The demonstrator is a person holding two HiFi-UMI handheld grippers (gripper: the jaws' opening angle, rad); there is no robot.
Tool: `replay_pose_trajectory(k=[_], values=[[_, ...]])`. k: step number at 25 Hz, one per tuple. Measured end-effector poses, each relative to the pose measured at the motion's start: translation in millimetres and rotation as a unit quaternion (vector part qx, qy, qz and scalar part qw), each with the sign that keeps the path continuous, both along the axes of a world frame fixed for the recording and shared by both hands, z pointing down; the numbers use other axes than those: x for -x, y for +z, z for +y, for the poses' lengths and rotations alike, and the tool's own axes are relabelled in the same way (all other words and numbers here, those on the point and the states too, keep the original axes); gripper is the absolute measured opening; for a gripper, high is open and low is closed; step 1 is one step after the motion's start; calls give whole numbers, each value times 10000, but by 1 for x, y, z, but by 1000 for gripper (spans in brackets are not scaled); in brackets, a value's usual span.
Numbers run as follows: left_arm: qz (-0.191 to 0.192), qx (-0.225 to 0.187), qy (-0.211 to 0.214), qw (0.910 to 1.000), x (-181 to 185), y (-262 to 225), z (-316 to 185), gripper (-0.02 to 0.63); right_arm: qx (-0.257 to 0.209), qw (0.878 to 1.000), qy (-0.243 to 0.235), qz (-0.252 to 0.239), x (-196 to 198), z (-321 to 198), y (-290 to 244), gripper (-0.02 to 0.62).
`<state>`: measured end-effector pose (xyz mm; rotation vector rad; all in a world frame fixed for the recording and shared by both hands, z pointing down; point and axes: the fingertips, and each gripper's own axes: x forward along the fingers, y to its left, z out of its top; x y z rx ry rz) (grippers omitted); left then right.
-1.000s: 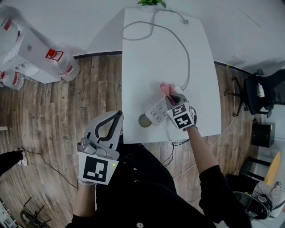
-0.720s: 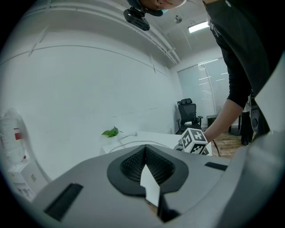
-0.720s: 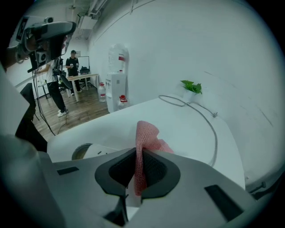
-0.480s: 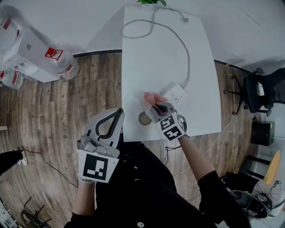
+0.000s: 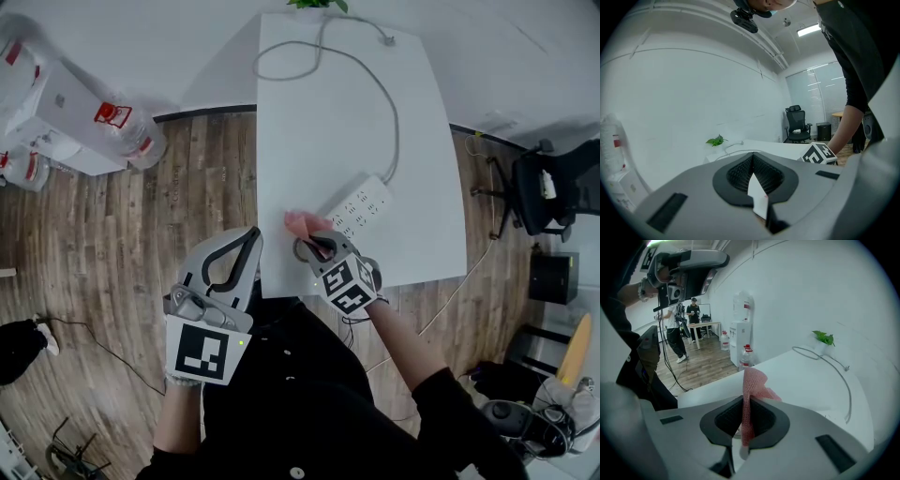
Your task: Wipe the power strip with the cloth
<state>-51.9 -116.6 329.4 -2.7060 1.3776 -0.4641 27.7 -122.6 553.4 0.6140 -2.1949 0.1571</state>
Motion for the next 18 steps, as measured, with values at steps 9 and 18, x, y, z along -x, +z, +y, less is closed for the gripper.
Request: replay_pose_trajectory(k=[9,18], values=[[22,-95,199,9998,0,-7,-6,12,-398,9951,834,-366,-10,-23,-37,51],[84,-377,752,9964,-24,-26,-12,12,-1390,9728,1609,-916,-34,-31,-123,51]])
